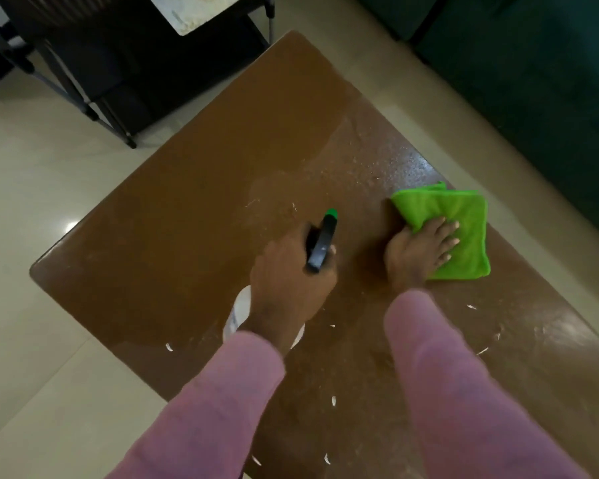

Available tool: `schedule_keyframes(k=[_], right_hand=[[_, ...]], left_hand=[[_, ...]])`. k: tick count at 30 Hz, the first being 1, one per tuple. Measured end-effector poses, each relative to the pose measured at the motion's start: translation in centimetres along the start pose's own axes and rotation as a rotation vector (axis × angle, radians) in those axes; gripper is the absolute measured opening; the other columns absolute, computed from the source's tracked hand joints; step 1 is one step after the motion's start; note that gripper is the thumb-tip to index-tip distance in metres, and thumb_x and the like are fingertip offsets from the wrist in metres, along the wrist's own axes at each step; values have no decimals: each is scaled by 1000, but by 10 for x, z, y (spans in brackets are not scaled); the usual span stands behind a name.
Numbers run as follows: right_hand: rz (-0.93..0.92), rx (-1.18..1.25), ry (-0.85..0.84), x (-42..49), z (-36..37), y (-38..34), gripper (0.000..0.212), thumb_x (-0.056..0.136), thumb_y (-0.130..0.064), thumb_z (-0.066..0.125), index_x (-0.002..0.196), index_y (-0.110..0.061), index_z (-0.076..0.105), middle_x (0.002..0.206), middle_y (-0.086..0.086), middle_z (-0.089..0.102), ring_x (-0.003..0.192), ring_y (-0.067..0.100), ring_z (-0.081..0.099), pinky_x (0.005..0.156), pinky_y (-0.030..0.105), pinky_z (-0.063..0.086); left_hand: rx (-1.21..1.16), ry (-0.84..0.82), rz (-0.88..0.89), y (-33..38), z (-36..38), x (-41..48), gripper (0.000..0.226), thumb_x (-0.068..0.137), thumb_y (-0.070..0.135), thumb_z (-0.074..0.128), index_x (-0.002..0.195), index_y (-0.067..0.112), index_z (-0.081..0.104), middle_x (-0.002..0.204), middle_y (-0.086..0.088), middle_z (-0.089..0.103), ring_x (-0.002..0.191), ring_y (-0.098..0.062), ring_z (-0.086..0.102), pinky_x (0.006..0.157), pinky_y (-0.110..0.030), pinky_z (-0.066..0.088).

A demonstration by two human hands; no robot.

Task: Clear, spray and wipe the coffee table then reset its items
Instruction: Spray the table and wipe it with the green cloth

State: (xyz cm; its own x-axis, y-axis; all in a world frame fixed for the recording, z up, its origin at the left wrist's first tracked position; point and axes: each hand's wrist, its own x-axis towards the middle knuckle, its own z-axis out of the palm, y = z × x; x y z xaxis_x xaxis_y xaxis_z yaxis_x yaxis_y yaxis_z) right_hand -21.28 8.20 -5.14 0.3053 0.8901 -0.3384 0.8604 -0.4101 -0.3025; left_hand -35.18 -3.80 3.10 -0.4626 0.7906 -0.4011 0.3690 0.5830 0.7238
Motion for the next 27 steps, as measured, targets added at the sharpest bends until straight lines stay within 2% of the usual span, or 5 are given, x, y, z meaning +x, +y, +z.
schedule_keyframes(k=[3, 11, 19, 24, 27], right_hand=[[-157, -103, -39, 36, -6, -34, 61, 99, -21, 39, 152, -4, 14, 161, 14, 2, 146, 39, 1, 117, 49, 5], [-1069, -387, -285, 4, 3, -10, 72, 89, -13, 40, 153, -10, 8, 161, 9, 0, 147, 28, -6, 120, 45, -1], [-689, -318, -231, 71, 12, -95, 63, 99, -19, 41, 153, -6, 10, 161, 13, 0, 147, 38, -3, 118, 48, 0], [-1170, -417, -366, 8, 18, -51, 74, 92, -14, 47, 153, -8, 7, 159, 8, -7, 146, 32, -8, 119, 45, -3], [-1306, -539, -453, 21, 8, -29, 72, 85, -22, 38, 153, -11, 16, 160, 12, 11, 147, 31, 6, 120, 47, 5]], left_hand=[[-40, 87, -36, -29, -7, -27, 10, 87, 26, 70, 93, 24, 62, 61, 15, 56, 49, -5, 54, 47, -11, 34], [-96, 165, -58, -48, -6, -55, 16, 87, 36, 62, 103, 37, 61, 60, 17, 57, 51, -3, 56, 42, -11, 34], [-62, 220, 25, -50, -3, -58, 35, 83, 46, 53, 109, 25, 65, 70, 15, 62, 52, -6, 57, 43, -21, 48], [-96, 222, 2, -50, -7, -60, 26, 84, 40, 62, 110, 36, 59, 69, 16, 62, 53, -6, 60, 41, -28, 50], [-142, 262, -25, -52, -12, -59, 21, 86, 40, 62, 106, 35, 62, 67, 17, 60, 57, -6, 60, 44, -21, 47]])
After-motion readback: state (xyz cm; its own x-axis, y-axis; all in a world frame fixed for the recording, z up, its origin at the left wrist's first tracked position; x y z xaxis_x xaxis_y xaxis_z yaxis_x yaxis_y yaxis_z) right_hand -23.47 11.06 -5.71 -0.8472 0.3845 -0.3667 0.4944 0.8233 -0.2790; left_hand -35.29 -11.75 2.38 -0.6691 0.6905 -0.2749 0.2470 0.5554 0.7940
